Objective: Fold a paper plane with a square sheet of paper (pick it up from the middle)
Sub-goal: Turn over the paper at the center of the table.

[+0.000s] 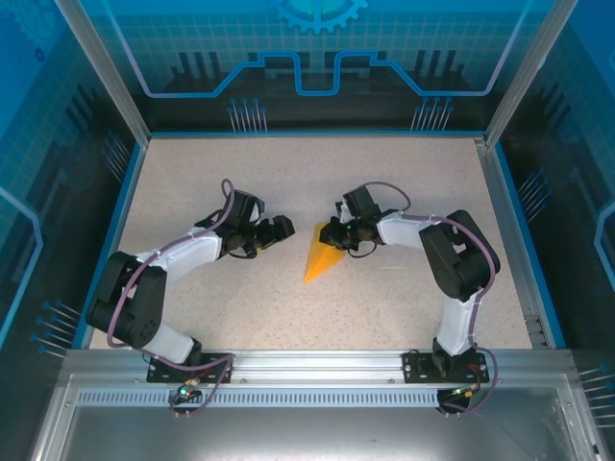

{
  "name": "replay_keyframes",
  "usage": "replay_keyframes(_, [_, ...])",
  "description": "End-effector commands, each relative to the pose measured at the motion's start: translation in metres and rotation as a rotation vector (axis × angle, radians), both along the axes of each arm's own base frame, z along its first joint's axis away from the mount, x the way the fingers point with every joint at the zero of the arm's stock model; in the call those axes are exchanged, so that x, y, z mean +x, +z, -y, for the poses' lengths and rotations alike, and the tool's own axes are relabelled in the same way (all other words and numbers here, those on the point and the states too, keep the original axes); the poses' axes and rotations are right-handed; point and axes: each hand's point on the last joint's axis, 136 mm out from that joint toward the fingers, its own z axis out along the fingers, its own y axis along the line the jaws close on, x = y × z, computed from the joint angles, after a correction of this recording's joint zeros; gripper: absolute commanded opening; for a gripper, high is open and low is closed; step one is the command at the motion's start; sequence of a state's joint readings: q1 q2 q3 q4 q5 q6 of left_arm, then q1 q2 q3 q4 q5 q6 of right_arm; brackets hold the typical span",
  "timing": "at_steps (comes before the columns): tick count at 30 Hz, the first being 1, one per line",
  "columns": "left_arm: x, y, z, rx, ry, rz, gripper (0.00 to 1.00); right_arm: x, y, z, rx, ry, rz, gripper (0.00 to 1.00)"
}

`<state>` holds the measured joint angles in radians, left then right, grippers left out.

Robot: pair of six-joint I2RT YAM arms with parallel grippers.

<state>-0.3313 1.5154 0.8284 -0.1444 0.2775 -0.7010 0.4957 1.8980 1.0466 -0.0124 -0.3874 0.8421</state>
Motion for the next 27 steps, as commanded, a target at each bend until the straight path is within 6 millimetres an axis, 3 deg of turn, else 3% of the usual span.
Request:
replay_keyframes(1, [-0.004, 0.014, 0.011, -0.114, -0.07, 0.026, 0.96, 0.004, 0.025, -0.014, 0.113, 0.044, 0.083, 0.1])
replay_keyframes(9, [-0.011, 0.049, 0.032, -0.336, -0.156, 0.061, 0.99, 0.007, 0.11, -0.019, 0.365, 0.12, 0.229, 0.09])
replay_keyframes(15, [-0.017, 0.076, 0.05, -0.482, -0.258, 0.099, 0.98, 0.004, 0.16, -0.019, 0.485, 0.153, 0.269, 0.1])
replay_keyframes(21, [-0.019, 0.11, 0.059, -0.596, -0.325, 0.198, 0.97, 0.002, 0.179, -0.025, 0.561, 0.173, 0.251, 0.1])
replay_keyframes(27, [-0.02, 0.121, 0.065, -0.658, -0.336, 0.21, 0.85, 0.003, 0.185, -0.031, 0.634, 0.177, 0.215, 0.11])
